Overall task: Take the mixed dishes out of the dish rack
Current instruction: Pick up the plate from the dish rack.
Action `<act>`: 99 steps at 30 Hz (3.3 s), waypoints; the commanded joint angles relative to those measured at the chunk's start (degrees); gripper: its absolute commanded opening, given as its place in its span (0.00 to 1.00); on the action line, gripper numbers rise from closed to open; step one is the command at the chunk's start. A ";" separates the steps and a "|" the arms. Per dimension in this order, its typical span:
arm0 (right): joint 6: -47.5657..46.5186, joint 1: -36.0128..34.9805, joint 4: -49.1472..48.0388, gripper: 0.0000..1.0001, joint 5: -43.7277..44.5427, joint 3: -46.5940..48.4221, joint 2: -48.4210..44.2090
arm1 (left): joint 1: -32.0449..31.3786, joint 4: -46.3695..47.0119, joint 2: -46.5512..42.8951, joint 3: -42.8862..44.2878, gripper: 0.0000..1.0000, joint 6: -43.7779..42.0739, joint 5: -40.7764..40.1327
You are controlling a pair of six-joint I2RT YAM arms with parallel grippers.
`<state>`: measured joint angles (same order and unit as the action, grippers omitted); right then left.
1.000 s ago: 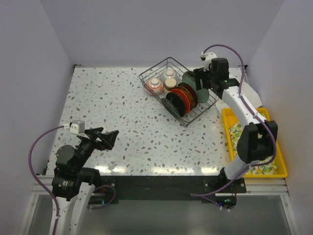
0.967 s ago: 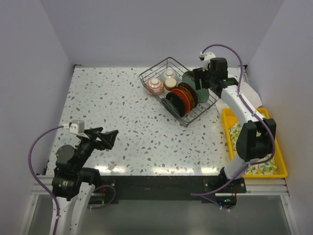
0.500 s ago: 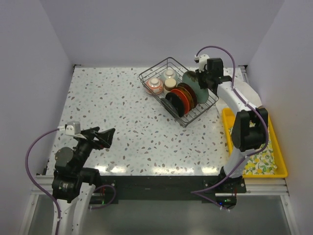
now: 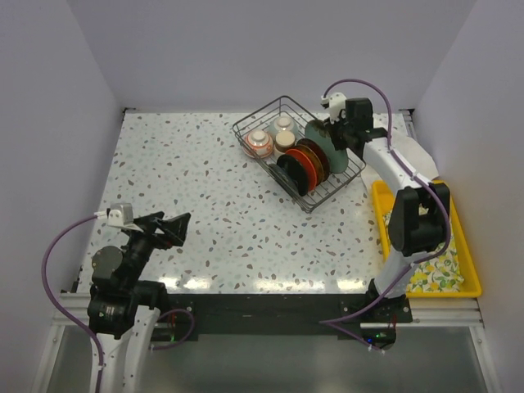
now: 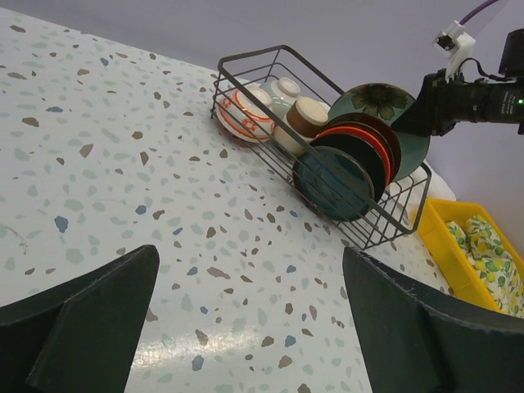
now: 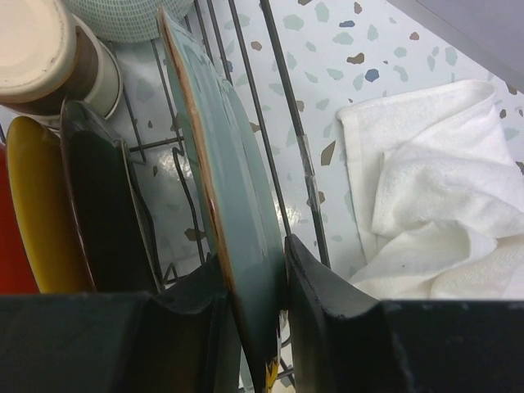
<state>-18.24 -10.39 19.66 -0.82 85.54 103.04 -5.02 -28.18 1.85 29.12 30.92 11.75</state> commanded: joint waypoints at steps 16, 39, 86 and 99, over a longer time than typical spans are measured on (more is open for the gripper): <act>-2.41 -1.47 -8.41 0.00 3.63 2.44 -10.67 | 1.06 1.29 1.23 -0.30 1.00 0.28 0.73; 6.19 -1.74 -8.94 0.00 1.01 0.77 -24.47 | 0.97 10.34 13.44 1.19 1.00 0.81 4.16; 80.29 -17.64 -60.09 0.00 -30.03 -40.97 -27.55 | -11.77 56.65 48.43 -7.06 0.73 29.99 10.85; 82.40 -18.87 -62.28 0.00 -29.50 -43.17 -27.37 | -14.32 66.50 50.45 -10.75 0.50 37.11 8.47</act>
<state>61.01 -28.56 -31.77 -29.61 41.52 76.64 -18.44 31.29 51.92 19.09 65.41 21.74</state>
